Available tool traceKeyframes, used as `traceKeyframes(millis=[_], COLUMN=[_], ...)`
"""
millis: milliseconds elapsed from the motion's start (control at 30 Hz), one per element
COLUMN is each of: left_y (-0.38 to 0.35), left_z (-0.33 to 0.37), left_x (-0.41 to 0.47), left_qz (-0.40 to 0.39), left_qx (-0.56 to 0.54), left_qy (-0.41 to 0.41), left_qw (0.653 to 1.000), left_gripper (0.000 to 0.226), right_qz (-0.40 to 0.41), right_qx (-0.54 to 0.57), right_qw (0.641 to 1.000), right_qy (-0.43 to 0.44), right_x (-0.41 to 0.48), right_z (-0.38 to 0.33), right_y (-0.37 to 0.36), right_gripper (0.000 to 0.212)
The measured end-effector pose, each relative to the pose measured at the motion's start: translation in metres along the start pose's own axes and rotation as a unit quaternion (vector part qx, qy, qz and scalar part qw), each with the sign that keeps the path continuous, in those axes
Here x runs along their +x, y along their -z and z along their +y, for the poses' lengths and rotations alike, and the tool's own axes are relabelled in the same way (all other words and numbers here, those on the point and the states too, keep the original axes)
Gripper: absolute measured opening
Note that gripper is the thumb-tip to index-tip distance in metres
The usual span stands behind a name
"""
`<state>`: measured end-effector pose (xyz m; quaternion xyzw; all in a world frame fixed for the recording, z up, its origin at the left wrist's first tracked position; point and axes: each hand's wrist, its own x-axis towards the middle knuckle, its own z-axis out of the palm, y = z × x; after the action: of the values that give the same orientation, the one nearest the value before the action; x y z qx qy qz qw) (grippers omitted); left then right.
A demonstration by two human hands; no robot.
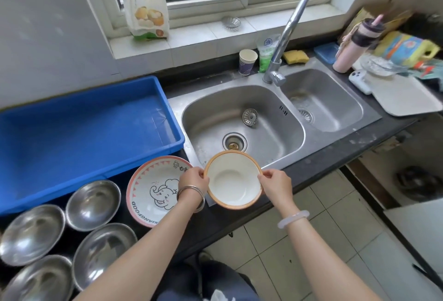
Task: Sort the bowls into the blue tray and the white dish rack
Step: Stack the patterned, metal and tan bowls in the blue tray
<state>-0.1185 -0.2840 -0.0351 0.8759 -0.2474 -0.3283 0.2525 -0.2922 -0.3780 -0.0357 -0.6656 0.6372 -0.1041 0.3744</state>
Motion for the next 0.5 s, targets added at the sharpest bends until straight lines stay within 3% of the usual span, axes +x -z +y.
traceKeyframes(millis=[367,500], left_y=[-0.0059,-0.0029], left_z=[-0.0029,-0.0052], left_x=[-0.0067,-0.0085], left_qz=[0.011,0.005], left_qx=[-0.049,-0.084], left_qy=[-0.008,0.003], left_qw=[0.999,0.996], left_gripper=[0.028,0.03], right_qz=[-0.032,-0.02], right_qx=[0.023,-0.009], right_qw=[0.999,1.0], right_qy=[0.007,0.021], right_x=[-0.0009,-0.0071], right_z=[0.0065,0.0052], right_y=[-0.0014,0.0], right_gripper=[0.017,0.03])
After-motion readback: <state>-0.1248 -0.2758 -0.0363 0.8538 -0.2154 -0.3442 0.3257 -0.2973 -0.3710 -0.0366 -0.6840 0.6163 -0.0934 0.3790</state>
